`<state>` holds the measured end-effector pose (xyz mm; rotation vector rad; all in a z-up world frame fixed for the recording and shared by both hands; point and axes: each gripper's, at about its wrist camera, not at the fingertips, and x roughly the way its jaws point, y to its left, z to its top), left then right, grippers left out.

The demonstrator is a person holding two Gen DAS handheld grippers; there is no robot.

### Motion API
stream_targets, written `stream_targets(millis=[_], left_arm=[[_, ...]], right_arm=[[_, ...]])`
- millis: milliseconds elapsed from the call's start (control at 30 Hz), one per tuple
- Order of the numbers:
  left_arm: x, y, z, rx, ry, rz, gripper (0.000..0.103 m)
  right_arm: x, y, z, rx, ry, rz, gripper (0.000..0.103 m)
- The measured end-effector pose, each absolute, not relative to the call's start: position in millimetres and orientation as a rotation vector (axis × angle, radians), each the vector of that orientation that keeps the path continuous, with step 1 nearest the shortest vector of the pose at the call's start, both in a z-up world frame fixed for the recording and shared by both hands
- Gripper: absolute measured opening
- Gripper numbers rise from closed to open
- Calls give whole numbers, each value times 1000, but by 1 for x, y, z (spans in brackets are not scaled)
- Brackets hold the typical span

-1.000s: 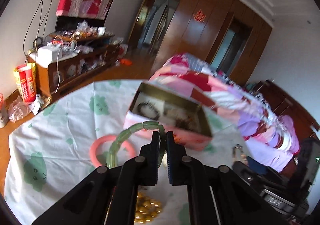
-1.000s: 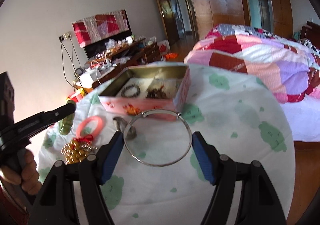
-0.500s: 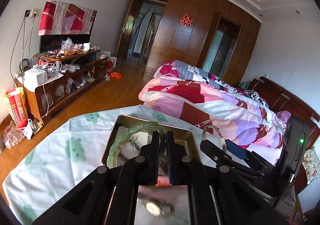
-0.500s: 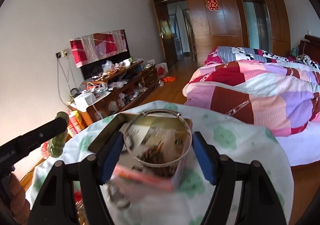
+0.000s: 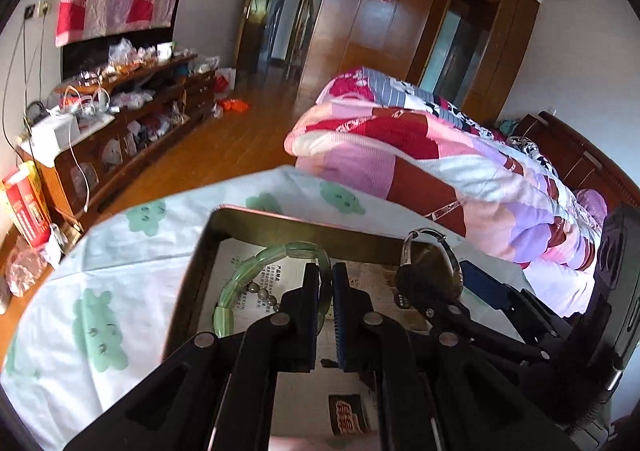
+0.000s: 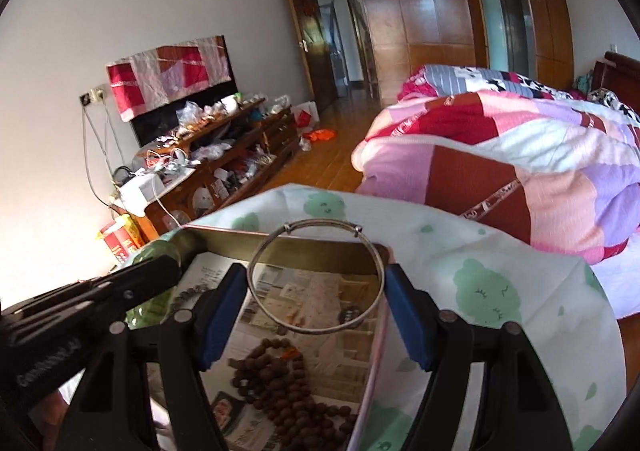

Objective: Organize jewelry
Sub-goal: 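Lower both bangles into the pink tin and open both tools, then withdraw both tools from the tin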

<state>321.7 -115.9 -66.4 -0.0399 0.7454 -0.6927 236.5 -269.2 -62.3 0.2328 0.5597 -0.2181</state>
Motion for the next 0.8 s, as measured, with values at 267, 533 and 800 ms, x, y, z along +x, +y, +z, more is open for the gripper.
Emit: stream_targets(millis=[267,533,800], left_arm=[[340,-113,-83,-72,829,-638,6],[340,-109,-71,-105,840,-577,64],[300,-63,-24,-93,696,-473,65]], right_arm=[[238,-272,-65,228,565,-187,73],[237,-279,-64,279,541,-133,81],[183,-299,-31,322,258,-348,81]])
